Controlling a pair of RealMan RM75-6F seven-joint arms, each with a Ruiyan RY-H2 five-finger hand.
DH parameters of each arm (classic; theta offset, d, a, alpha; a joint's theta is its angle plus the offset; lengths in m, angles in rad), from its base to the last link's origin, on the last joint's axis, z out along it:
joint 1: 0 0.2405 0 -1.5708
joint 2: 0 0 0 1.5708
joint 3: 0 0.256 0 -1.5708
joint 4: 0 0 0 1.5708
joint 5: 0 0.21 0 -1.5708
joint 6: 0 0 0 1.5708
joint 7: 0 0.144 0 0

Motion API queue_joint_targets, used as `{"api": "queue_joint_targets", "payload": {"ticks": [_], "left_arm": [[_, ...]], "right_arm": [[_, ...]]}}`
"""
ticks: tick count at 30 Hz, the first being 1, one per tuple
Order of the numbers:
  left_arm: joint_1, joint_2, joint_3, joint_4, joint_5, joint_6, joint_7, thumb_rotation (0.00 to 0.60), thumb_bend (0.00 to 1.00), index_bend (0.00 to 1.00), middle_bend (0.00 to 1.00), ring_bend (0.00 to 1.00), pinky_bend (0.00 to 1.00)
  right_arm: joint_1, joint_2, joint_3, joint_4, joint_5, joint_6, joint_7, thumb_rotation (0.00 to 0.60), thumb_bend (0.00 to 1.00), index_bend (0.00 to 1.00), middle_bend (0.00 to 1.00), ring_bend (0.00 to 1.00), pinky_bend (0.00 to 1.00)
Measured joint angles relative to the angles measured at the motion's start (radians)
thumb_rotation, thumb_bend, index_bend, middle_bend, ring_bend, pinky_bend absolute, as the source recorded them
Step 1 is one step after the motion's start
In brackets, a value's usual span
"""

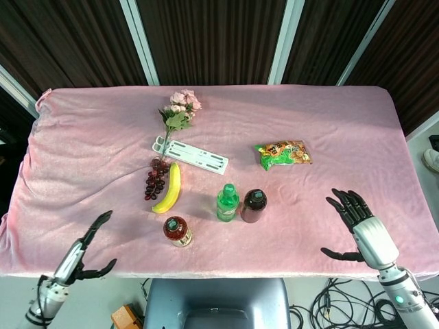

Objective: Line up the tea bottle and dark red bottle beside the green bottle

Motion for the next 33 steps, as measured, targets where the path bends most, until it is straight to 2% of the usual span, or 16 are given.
{"api": "queue_joint_targets", "payload": {"ticks": [6,13,20,28,30,33], "left_arm": [[-0.053,-0.081,-0.004,-0.009,-0.015,-0.059,0.023,0.6,0.33,0.0,0.0,0.0,0.03],[-0.119,-0.108,-0.012,-0.089,-0.049,-0.159,0.031,0.6,0.33,0.0,0.0,0.0,0.04],[-0.167,-0.158,-0.026,-0.106,-0.096,-0.246,0.092,0.6,0.33,0.0,0.0,0.0,0.07],[-0.215,-0.218,-0.055,-0.088,-0.169,-0.344,0.164,0.6,0.33,0.01,0.11,0.1,0.18],[-0.225,-0.229,-0.064,-0.085,-0.188,-0.361,0.177,0.6,0.33,0.08,0.18,0.15,0.22],[-0.236,-0.238,-0.073,-0.085,-0.21,-0.384,0.186,0.6,0.33,0.23,0.34,0.21,0.27]], "right_arm": [[-0.002,0.015,0.002,-0.014,0.002,-0.033,0.007,0.6,0.23,0.0,0.0,0.0,0.1],[-0.008,0.03,0.013,-0.026,0.006,-0.049,0.015,0.6,0.23,0.0,0.0,0.0,0.1],[-0.012,0.047,0.013,-0.036,-0.007,-0.061,0.04,0.6,0.23,0.0,0.0,0.0,0.1],[-0.018,0.06,0.008,-0.041,-0.027,-0.069,0.052,0.6,0.23,0.0,0.0,0.0,0.1],[-0.02,0.061,0.009,-0.041,-0.028,-0.07,0.051,0.6,0.23,0.0,0.0,0.0,0.1],[-0.023,0.064,0.011,-0.042,-0.028,-0.071,0.053,0.6,0.23,0.0,0.0,0.0,0.1]]}}
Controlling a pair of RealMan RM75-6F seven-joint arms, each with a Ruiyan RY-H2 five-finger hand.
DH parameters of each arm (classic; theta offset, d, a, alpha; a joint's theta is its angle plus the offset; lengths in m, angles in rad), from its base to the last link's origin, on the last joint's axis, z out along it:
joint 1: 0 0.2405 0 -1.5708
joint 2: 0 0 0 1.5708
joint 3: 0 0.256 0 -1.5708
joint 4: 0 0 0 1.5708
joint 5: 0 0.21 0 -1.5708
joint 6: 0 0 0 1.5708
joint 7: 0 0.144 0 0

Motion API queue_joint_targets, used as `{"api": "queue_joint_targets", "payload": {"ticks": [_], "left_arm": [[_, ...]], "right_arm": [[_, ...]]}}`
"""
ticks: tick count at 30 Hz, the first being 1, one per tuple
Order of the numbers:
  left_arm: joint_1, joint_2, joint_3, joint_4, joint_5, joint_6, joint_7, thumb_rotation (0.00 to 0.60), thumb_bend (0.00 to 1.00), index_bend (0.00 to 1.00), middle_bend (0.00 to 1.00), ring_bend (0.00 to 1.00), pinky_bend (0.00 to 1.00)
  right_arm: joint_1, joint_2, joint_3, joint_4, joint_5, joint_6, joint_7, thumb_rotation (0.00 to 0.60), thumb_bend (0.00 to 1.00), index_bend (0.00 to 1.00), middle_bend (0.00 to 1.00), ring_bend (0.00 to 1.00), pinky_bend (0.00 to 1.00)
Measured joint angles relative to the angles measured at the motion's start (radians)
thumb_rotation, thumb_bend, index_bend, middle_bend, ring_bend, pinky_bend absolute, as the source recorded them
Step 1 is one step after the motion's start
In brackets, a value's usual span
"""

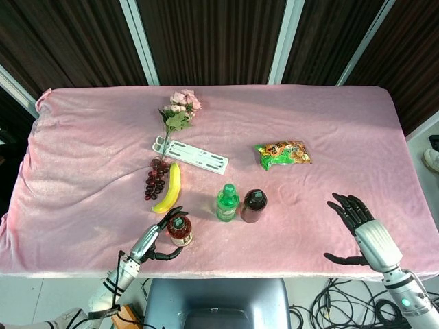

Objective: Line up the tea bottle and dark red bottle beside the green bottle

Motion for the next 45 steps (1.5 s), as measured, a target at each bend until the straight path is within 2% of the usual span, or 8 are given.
{"api": "queue_joint_targets", "payload": {"ticks": [6,9,13,22,26,32,37,45], "left_arm": [[-0.02,-0.012,-0.025,-0.001,-0.05,-0.041,0.023,0.6,0.33,0.46,0.58,0.37,0.39],[-0.023,-0.016,-0.04,-0.004,-0.075,-0.048,0.028,0.6,0.33,0.53,0.64,0.43,0.44],[-0.026,-0.013,-0.05,-0.015,-0.087,-0.048,0.028,0.6,0.34,0.57,0.69,0.47,0.48],[-0.03,-0.012,-0.072,-0.019,-0.087,-0.016,0.014,0.6,0.39,0.63,0.72,0.51,0.51],[-0.041,-0.023,-0.104,-0.014,-0.099,-0.008,0.027,0.6,0.4,0.63,0.72,0.5,0.5],[-0.096,-0.069,-0.164,0.017,-0.111,-0.015,0.11,0.6,0.4,0.63,0.72,0.47,0.48],[-0.163,-0.116,-0.207,0.073,-0.123,-0.054,0.147,0.6,0.4,0.63,0.71,0.47,0.47],[-0.212,-0.163,-0.227,0.143,-0.166,-0.122,0.125,0.6,0.4,0.62,0.7,0.46,0.47]], "right_arm": [[-0.003,0.004,0.002,-0.001,-0.004,-0.005,0.002,0.6,0.23,0.0,0.0,0.0,0.1],[-0.002,0.005,0.004,-0.001,-0.003,-0.012,0.001,0.6,0.23,0.0,0.0,0.0,0.1],[-0.001,0.004,0.007,-0.003,-0.001,-0.022,-0.002,0.6,0.23,0.0,0.0,0.0,0.1],[0.0,0.005,0.008,-0.008,-0.006,-0.036,-0.007,0.6,0.23,0.0,0.0,0.0,0.1],[0.001,0.005,0.008,-0.01,-0.008,-0.042,-0.006,0.6,0.23,0.0,0.0,0.0,0.1],[0.002,0.009,0.006,-0.014,-0.015,-0.046,0.002,0.6,0.23,0.0,0.0,0.0,0.1],[-0.001,0.015,0.006,-0.014,-0.014,-0.041,0.01,0.6,0.23,0.0,0.0,0.0,0.1],[-0.008,0.023,0.012,-0.008,-0.01,-0.029,0.028,0.6,0.23,0.0,0.0,0.0,0.1]]}}
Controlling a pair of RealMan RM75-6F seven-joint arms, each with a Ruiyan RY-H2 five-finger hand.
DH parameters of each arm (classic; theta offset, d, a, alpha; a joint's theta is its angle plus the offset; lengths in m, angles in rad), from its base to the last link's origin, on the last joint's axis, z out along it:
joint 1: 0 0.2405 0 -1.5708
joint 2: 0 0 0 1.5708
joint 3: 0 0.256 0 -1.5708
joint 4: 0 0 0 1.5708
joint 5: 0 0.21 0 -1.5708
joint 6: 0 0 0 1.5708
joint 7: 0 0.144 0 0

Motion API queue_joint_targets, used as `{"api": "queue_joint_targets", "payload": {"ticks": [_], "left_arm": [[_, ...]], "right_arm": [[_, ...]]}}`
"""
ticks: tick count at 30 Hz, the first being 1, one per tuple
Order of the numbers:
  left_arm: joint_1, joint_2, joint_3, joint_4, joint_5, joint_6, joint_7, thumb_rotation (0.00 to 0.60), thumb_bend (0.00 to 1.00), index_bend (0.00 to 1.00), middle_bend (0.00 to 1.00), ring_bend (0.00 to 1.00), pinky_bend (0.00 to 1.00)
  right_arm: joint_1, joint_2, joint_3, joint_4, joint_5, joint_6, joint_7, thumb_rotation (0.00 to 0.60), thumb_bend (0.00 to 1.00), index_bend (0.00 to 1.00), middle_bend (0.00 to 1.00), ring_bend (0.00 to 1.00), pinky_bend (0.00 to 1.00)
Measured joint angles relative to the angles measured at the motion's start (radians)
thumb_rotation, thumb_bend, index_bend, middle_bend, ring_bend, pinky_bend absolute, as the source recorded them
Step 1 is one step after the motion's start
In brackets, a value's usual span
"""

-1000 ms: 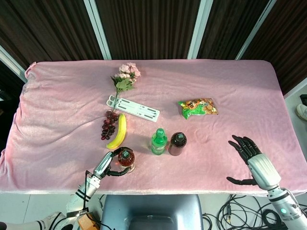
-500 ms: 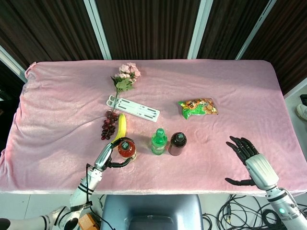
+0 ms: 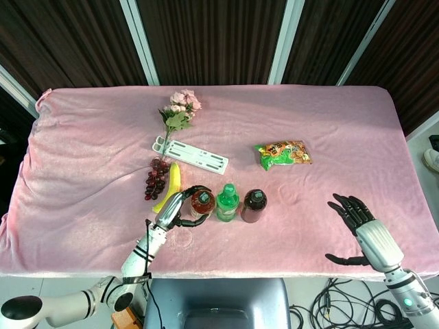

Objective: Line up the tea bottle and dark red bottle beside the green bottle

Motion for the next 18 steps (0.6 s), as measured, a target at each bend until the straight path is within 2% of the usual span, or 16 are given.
{"api": "queue_joint_targets", "payload": {"ticks": [6,18], "left_arm": [[-0.019,-0.024,-0.003,0.049,-0.024,-0.032,-0.035,0.6,0.4,0.61,0.69,0.45,0.45],[-0.023,-0.013,0.018,0.038,-0.031,-0.051,-0.076,0.6,0.4,0.59,0.66,0.42,0.42]], "right_arm": [[-0.003,0.002,0.003,0.002,-0.002,0.006,0.005,0.6,0.23,0.0,0.0,0.0,0.1],[-0.002,0.0,0.003,0.0,-0.006,-0.005,-0.002,0.6,0.23,0.0,0.0,0.0,0.1]]}}
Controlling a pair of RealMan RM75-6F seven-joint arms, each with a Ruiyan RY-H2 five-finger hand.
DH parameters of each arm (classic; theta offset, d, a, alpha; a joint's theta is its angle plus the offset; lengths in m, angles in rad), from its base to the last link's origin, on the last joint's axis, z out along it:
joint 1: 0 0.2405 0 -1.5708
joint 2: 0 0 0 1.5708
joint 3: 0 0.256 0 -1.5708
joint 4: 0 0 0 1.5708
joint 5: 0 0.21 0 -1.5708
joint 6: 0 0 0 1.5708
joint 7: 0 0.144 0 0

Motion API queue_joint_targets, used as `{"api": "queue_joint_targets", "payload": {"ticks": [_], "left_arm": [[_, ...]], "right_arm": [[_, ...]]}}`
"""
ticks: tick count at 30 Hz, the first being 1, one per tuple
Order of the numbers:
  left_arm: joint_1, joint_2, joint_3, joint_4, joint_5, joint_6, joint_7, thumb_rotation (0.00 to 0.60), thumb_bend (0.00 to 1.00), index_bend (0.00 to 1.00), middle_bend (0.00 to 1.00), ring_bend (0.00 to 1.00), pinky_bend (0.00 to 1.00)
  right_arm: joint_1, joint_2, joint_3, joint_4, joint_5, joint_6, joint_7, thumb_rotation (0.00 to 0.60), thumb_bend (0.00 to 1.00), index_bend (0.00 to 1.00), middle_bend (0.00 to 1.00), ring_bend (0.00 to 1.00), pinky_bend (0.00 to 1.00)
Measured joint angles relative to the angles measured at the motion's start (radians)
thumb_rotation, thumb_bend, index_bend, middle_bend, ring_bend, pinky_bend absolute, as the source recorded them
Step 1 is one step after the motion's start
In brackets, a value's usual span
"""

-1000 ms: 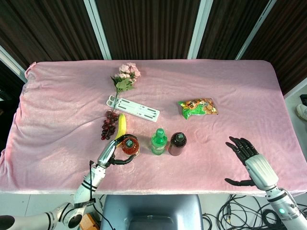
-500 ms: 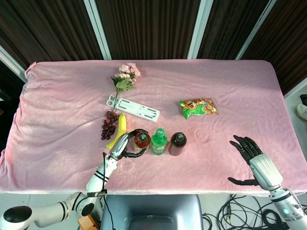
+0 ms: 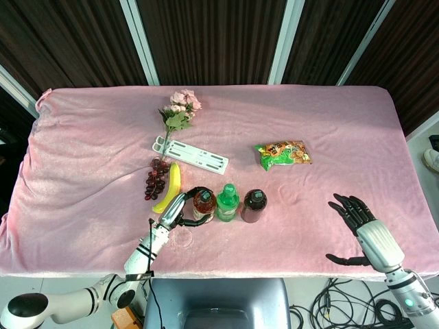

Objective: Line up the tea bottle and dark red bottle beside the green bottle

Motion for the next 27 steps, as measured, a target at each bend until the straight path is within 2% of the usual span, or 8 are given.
{"api": "queue_joint_targets", "payload": {"ticks": [5,10,13,16,19,22,27], "left_arm": [[-0.003,0.002,0.009,0.003,-0.004,-0.016,-0.006,0.6,0.39,0.57,0.64,0.4,0.39],[-0.007,0.016,0.024,-0.005,0.006,-0.029,-0.023,0.6,0.38,0.5,0.54,0.34,0.33],[-0.009,0.019,0.026,-0.007,0.009,-0.031,-0.026,0.6,0.37,0.46,0.44,0.26,0.24],[-0.011,0.023,0.032,-0.01,0.011,-0.038,-0.034,0.6,0.36,0.34,0.25,0.1,0.07],[-0.014,0.034,0.042,-0.012,0.013,-0.056,-0.035,0.6,0.36,0.16,0.12,0.03,0.02],[-0.016,0.048,0.049,-0.023,0.013,-0.072,-0.033,0.6,0.35,0.03,0.03,0.0,0.0],[-0.005,0.044,0.048,-0.024,0.014,-0.029,0.009,0.6,0.33,0.0,0.0,0.0,0.0]], "right_arm": [[0.001,-0.001,0.001,-0.004,-0.001,-0.002,-0.003,0.6,0.23,0.0,0.0,0.0,0.1],[0.002,-0.002,0.002,-0.004,0.0,-0.007,-0.005,0.6,0.23,0.0,0.0,0.0,0.1],[0.003,-0.002,0.002,-0.005,0.0,-0.008,-0.006,0.6,0.23,0.0,0.0,0.0,0.1],[0.002,-0.001,0.001,-0.007,-0.003,-0.007,-0.007,0.6,0.23,0.0,0.0,0.0,0.1],[0.002,-0.001,0.001,-0.008,-0.006,-0.006,-0.007,0.6,0.23,0.0,0.0,0.0,0.1],[0.002,-0.001,0.0,-0.009,-0.008,-0.005,-0.009,0.6,0.23,0.0,0.0,0.0,0.1],[0.0,0.0,0.0,-0.009,-0.01,0.0,-0.009,0.6,0.23,0.0,0.0,0.0,0.1]]}}
